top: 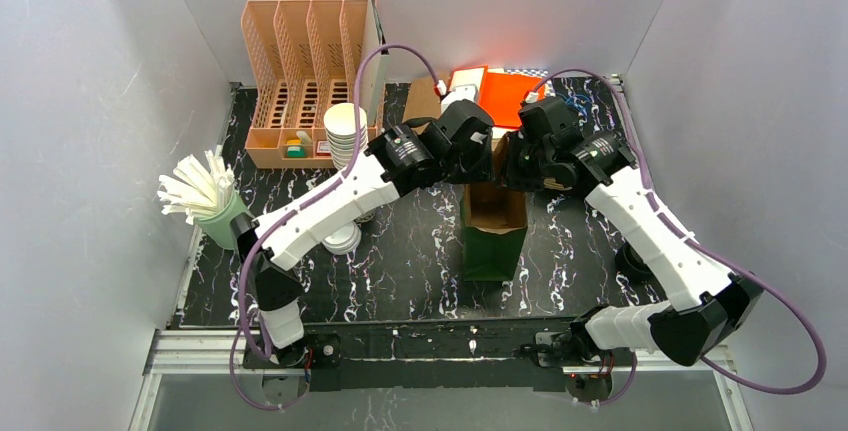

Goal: Pack the takeout coffee

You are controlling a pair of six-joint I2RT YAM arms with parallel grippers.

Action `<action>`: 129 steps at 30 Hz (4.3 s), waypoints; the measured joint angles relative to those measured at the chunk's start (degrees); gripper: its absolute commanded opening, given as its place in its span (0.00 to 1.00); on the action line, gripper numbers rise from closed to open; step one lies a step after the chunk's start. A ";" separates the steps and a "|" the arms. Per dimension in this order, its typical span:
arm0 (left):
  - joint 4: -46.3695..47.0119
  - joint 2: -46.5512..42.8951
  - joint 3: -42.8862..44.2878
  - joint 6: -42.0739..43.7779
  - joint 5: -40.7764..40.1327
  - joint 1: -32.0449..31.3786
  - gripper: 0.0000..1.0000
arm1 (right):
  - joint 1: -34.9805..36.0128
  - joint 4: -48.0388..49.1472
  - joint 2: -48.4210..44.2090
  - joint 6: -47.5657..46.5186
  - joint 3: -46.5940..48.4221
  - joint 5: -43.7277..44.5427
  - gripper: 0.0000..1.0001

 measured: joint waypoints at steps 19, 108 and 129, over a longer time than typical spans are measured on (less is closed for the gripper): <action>-5.88 1.79 2.89 2.86 -4.04 0.00 0.55 | 0.20 1.62 1.03 -0.44 -3.43 0.46 0.01; -2.47 -2.47 -5.73 -7.61 1.18 4.00 0.00 | 11.23 10.38 1.68 0.33 -20.31 19.43 0.01; -20.92 8.81 14.16 3.13 0.46 5.01 0.00 | 1.03 4.55 10.05 -6.40 -19.63 38.07 0.01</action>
